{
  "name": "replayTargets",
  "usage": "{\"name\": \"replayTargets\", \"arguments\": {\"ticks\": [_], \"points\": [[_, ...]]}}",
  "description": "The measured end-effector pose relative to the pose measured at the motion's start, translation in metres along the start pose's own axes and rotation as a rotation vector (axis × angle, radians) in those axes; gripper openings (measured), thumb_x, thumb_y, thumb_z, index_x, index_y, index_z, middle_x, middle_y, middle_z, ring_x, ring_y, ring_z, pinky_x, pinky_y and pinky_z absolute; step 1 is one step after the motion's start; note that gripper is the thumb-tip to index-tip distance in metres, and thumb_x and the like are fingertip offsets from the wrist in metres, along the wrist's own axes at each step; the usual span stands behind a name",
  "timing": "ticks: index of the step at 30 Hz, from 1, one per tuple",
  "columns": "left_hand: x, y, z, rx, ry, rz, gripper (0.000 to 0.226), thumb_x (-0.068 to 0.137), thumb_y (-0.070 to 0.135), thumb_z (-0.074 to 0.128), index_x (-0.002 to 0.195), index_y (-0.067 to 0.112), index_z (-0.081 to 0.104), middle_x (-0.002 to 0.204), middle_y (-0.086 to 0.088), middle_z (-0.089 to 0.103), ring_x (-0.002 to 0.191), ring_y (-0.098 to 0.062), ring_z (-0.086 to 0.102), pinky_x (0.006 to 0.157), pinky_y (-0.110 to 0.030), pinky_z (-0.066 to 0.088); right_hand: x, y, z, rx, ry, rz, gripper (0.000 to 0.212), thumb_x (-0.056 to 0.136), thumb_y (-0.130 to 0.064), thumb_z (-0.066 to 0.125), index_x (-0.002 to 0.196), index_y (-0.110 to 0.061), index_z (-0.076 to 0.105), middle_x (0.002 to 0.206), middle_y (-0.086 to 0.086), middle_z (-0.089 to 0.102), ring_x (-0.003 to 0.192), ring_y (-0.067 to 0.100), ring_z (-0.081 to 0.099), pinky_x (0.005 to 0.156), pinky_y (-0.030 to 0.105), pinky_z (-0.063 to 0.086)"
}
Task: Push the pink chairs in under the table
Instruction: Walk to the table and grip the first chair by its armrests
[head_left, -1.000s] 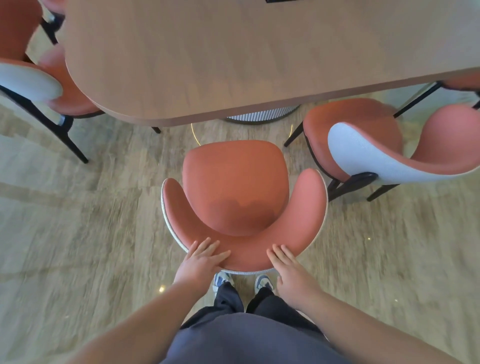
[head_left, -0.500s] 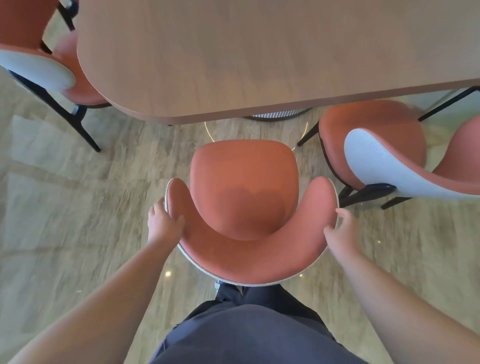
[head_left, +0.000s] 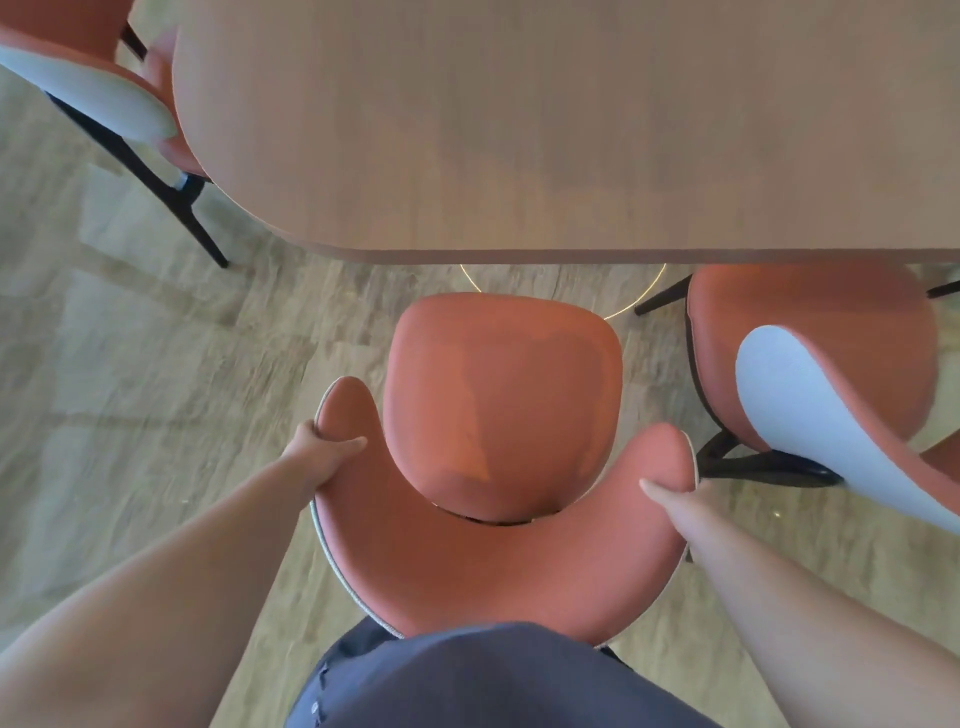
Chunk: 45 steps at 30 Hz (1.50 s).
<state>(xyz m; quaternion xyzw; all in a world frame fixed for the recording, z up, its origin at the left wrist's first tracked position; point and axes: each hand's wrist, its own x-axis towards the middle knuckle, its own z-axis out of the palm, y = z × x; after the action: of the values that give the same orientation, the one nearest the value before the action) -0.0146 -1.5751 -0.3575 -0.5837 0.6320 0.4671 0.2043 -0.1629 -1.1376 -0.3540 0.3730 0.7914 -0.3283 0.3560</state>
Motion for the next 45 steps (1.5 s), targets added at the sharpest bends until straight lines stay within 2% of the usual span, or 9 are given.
{"name": "replayTargets", "arguments": {"ticks": [6,10,14,22,25,28,36,41,45], "points": [[0.025,0.005,0.007,0.128,0.109,-0.084,0.061,0.068,0.038,0.092,0.11,0.013,0.056,0.097,-0.008,0.067,0.085,-0.029,0.067,0.076,-0.039,0.055,0.026,0.006,0.004,0.152,-0.046,0.101,0.079,0.083,-0.019,0.083,0.148,-0.002,0.041,0.143,0.02,0.055,0.125,0.04,0.056,0.109,0.053,0.043],[0.028,0.001,0.015,0.07,0.197,-0.067,0.039,0.075,0.028,0.085,0.104,0.017,0.062,0.092,-0.007,0.069,0.08,-0.028,0.068,0.079,-0.044,0.06,0.027,0.015,0.009,0.137,0.091,0.054,0.06,0.085,-0.016,0.078,0.137,-0.004,0.051,0.13,0.02,0.061,0.099,0.036,0.059,0.089,0.045,0.047],[0.027,0.008,0.011,0.074,0.221,0.005,0.018,0.079,0.024,0.078,0.088,0.022,0.062,0.087,-0.005,0.071,0.076,-0.026,0.069,0.071,-0.04,0.059,0.032,0.011,0.007,0.144,0.131,-0.009,0.039,0.086,-0.018,0.076,0.122,-0.012,0.061,0.107,0.01,0.068,0.086,0.031,0.063,0.083,0.041,0.047],[0.032,0.057,0.013,0.126,0.249,0.124,0.017,0.081,0.027,0.076,0.089,0.018,0.063,0.082,-0.005,0.07,0.074,-0.028,0.068,0.07,-0.043,0.059,0.056,-0.033,-0.013,0.128,0.172,-0.167,0.027,0.084,-0.015,0.075,0.11,-0.013,0.069,0.087,0.0,0.067,0.074,0.021,0.062,0.078,0.036,0.045],[0.038,0.074,0.016,0.09,0.254,0.138,0.017,0.081,0.027,0.075,0.087,0.017,0.063,0.083,-0.006,0.07,0.072,-0.027,0.068,0.063,-0.037,0.055,0.066,-0.056,-0.019,0.1,0.175,-0.205,0.028,0.082,-0.019,0.077,0.109,-0.016,0.069,0.097,0.007,0.071,0.08,0.029,0.064,0.079,0.037,0.046],[0.046,0.092,0.02,0.07,0.248,0.139,0.018,0.081,0.027,0.076,0.086,0.018,0.062,0.083,-0.006,0.07,0.074,-0.028,0.068,0.07,-0.042,0.059,0.078,-0.085,-0.025,0.065,0.196,-0.238,0.027,0.079,-0.022,0.078,0.104,-0.017,0.068,0.103,0.01,0.072,0.087,0.033,0.066,0.081,0.04,0.051],[0.07,0.133,0.025,0.014,0.236,0.143,0.017,0.082,0.029,0.074,0.084,0.023,0.058,0.086,-0.003,0.069,0.075,-0.026,0.067,0.072,-0.043,0.059,0.097,-0.151,-0.037,0.009,0.2,-0.227,0.059,0.077,-0.029,0.078,0.132,-0.013,0.062,0.125,0.012,0.069,0.106,0.036,0.068,0.098,0.049,0.054],[0.078,0.156,0.029,-0.02,0.23,0.142,0.016,0.082,0.029,0.074,0.085,0.022,0.06,0.087,-0.003,0.069,0.076,-0.025,0.067,0.075,-0.044,0.06,0.108,-0.173,-0.04,-0.001,0.194,-0.221,0.056,0.08,-0.03,0.078,0.13,-0.011,0.062,0.127,0.013,0.068,0.108,0.037,0.067,0.098,0.051,0.053],[0.084,0.165,0.03,-0.029,0.237,0.143,0.016,0.08,0.028,0.074,0.085,0.023,0.06,0.086,-0.001,0.069,0.078,-0.024,0.068,0.075,-0.043,0.059,0.117,-0.188,-0.04,-0.009,0.194,-0.237,0.035,0.082,-0.028,0.078,0.112,-0.014,0.066,0.109,0.011,0.072,0.092,0.035,0.068,0.09,0.048,0.056]]}}
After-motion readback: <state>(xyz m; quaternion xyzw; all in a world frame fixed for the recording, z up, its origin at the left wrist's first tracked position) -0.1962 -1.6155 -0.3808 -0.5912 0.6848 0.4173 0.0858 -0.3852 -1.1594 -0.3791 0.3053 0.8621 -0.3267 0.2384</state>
